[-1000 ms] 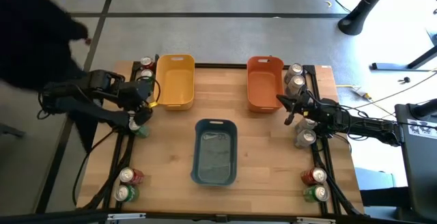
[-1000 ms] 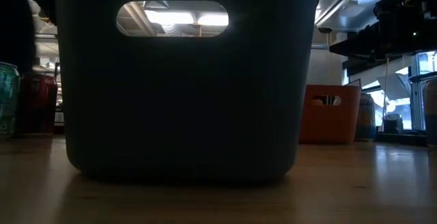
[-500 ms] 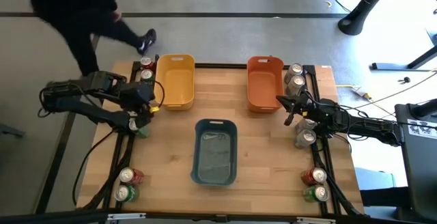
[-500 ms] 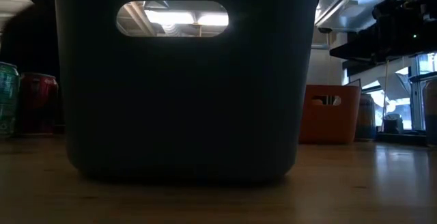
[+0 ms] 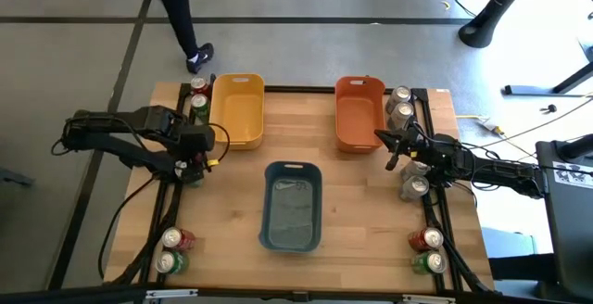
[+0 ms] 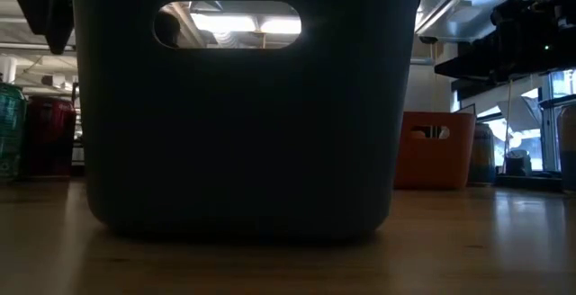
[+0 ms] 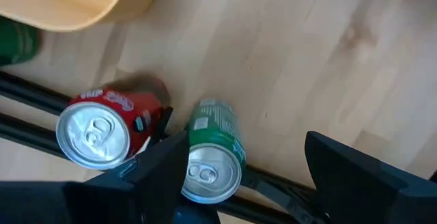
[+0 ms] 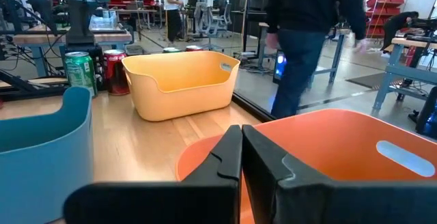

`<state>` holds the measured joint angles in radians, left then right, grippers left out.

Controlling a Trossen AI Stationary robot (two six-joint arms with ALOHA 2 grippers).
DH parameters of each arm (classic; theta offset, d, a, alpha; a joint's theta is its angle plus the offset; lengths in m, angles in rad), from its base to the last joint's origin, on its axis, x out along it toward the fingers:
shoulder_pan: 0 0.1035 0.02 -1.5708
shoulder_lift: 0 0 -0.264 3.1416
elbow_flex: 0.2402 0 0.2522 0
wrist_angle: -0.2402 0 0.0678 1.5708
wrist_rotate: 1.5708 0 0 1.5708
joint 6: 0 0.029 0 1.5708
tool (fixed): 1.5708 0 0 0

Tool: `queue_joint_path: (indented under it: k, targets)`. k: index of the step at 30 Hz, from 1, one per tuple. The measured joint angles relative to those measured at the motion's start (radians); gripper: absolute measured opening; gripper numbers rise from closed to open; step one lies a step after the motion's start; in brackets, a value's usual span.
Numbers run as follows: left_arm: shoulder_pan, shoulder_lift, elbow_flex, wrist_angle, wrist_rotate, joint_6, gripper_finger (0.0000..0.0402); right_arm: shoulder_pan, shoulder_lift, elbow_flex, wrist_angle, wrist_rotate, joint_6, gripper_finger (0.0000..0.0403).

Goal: Sort soda cans
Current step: Put the green soda can into the yellow bin

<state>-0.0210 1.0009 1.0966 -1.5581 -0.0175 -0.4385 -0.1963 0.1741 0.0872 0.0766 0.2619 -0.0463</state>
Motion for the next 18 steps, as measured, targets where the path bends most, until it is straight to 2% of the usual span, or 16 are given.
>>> queue_joint_path:
  k: [12, 18]
  targets:
    - [0.000, -0.097, -0.059, 0.003, -0.002, -0.060, 0.0281, 0.000, 0.000, 0.000, 0.000, 0.000, 0.023, 0.0012]
    - [0.001, -0.105, -0.059, 0.060, -0.004, -0.081, 0.0281, 0.000, 0.000, 0.000, -0.002, 0.000, 0.023, 0.0012]
